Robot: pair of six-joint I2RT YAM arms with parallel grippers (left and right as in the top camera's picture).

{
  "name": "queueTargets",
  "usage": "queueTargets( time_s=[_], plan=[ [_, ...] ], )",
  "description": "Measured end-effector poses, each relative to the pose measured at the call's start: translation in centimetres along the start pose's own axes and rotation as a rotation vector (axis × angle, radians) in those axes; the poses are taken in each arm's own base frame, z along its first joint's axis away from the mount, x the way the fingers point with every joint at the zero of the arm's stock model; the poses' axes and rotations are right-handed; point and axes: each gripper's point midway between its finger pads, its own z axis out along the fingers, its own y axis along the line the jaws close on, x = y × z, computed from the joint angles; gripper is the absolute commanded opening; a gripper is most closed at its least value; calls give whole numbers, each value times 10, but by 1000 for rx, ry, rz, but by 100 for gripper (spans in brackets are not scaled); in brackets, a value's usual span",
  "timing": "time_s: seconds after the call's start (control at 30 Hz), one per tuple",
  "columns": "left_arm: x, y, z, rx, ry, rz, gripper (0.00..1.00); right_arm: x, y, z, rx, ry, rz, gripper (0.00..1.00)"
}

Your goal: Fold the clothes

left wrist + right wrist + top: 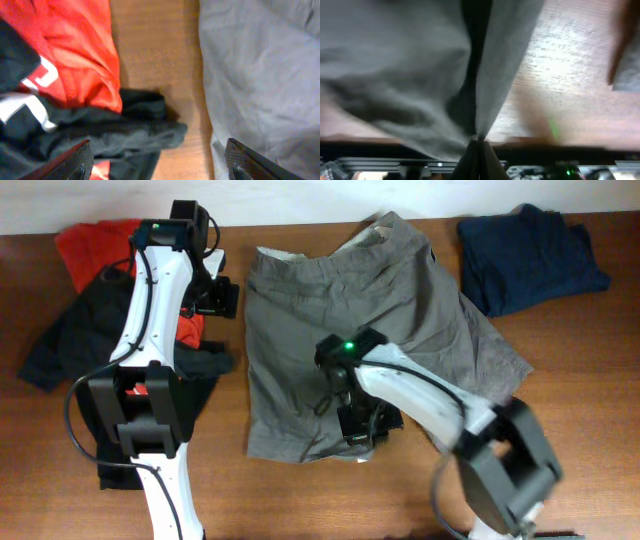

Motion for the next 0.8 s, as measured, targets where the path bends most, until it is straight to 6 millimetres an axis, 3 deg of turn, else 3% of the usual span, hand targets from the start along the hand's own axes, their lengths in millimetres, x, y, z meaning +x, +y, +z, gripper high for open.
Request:
queueTargets(
  time_s=[0.07, 0.13, 0.23, 0.5, 0.7, 0.8],
  plan=[
    [-6, 5, 0, -4, -25, -9, 84, 3, 2, -25, -54, -100, -13, 6],
    [-11, 11, 0, -9, -45, -22, 84, 8, 1, -44, -92, -170, -19, 29],
    [-19, 24, 0, -19, -83, -45, 84, 15, -6, -70, -144, -266, -8, 42],
    [-33, 34, -2, -28, -143, -60, 84, -15, -43, -85, -113, -386, 105, 44],
    [-37, 34, -2, -29, -161, -48, 84, -54, -84, -92, -85, -490, 227, 45],
    [-42, 32, -3, -18, -179, -46, 84, -84, -112, -98, -96, -587, 278, 42]
  ],
)
